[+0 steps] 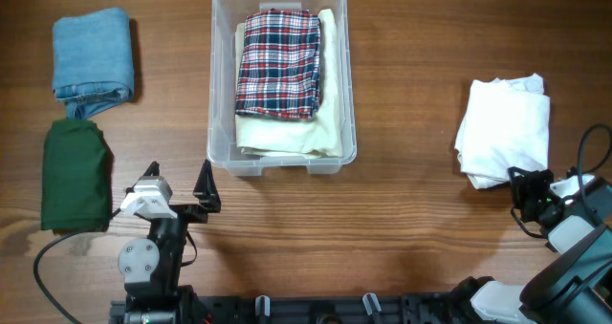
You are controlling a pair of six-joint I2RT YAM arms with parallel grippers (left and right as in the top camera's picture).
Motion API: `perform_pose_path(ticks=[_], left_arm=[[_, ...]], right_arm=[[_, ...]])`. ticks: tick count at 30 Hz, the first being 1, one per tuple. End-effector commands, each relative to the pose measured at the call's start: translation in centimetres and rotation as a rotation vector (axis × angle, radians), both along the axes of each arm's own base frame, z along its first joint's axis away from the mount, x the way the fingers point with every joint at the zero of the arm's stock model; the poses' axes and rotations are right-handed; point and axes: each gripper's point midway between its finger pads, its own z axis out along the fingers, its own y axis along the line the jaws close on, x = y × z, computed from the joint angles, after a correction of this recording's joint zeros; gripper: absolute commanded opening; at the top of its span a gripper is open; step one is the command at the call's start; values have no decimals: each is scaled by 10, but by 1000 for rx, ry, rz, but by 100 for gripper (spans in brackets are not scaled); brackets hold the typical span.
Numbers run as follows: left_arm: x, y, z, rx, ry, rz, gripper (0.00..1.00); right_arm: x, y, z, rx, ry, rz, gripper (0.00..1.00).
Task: Pack container
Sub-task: 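Lower the right gripper to the white cloth's edge and pinch it, then lift the white cloth with the right gripper and carry it over the bin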
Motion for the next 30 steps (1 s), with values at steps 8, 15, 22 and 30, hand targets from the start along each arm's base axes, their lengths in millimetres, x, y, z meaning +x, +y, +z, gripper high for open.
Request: perform_pose_path(ticks=[8,15,22,30], left_arm=[[0,2,-3,8,7,10,100],[0,2,-3,8,8,10,100],[0,2,-3,8,7,10,100],[0,2,-3,8,7,10,100]], right_arm=[[15,1,30,-78,-56,155,4],[23,-8,78,-162,-87,206,4],[33,-8,132,-264,-87,295,4],[59,28,207,-424,-45,507,4]])
